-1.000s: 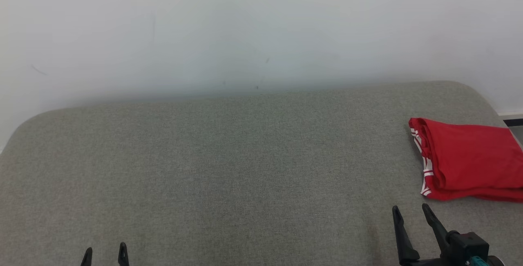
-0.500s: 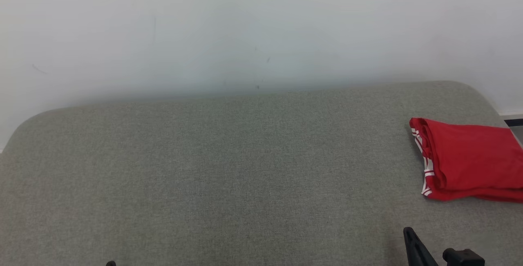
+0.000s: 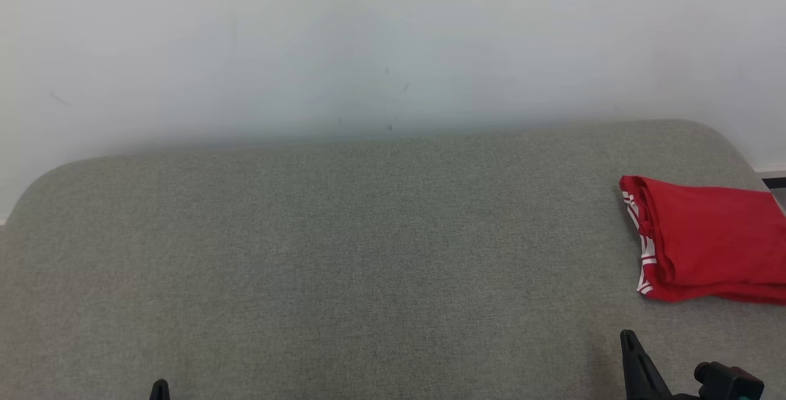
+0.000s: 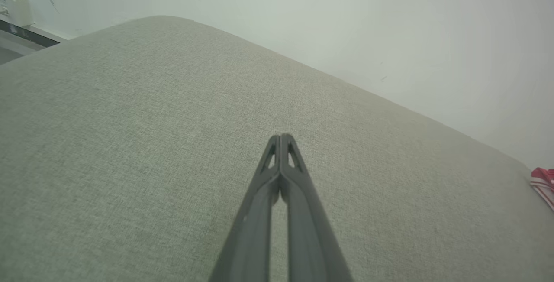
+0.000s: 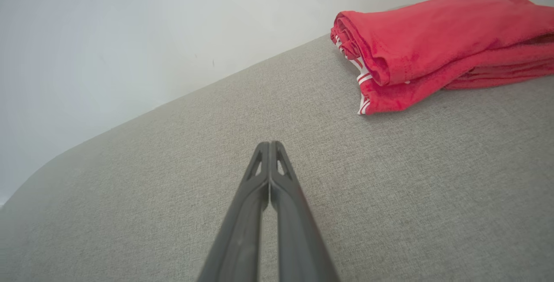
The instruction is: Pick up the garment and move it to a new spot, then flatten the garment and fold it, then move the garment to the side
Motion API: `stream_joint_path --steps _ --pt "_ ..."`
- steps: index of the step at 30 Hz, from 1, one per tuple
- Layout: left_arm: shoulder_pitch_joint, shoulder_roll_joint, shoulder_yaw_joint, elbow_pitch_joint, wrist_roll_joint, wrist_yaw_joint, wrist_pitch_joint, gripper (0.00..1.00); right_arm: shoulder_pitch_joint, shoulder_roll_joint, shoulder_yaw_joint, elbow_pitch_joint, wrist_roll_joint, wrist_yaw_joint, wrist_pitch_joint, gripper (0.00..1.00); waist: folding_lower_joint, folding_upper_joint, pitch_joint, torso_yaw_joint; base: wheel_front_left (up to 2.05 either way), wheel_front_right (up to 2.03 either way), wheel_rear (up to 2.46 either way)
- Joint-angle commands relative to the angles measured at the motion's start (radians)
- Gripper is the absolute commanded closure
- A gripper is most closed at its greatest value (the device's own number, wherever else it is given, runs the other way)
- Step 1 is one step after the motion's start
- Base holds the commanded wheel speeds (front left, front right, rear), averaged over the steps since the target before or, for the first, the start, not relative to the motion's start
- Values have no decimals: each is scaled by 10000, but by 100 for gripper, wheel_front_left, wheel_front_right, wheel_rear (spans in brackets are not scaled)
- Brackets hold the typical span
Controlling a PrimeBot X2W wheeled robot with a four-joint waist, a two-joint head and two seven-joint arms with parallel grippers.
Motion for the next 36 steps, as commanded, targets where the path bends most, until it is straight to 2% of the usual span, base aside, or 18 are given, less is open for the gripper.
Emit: stream_joint_path --steps 1,17,36 --pt "-322 53 -5 -150 -493 -4 102 100 -266 0 -88 -223 484 -3 119 100 0 -1 10 8 0 0 0" --pt "-814 67 -58 -101 -3202 -7 771 100 -482 116 -371 -520 3100 -7 765 100 0 -1 108 80 0 0 0" --pt "-1256 80 -96 -44 -5577 -11 1366 100 -675 222 -630 -773 5405 -10 1338 100 0 -1 211 156 0 0 0"
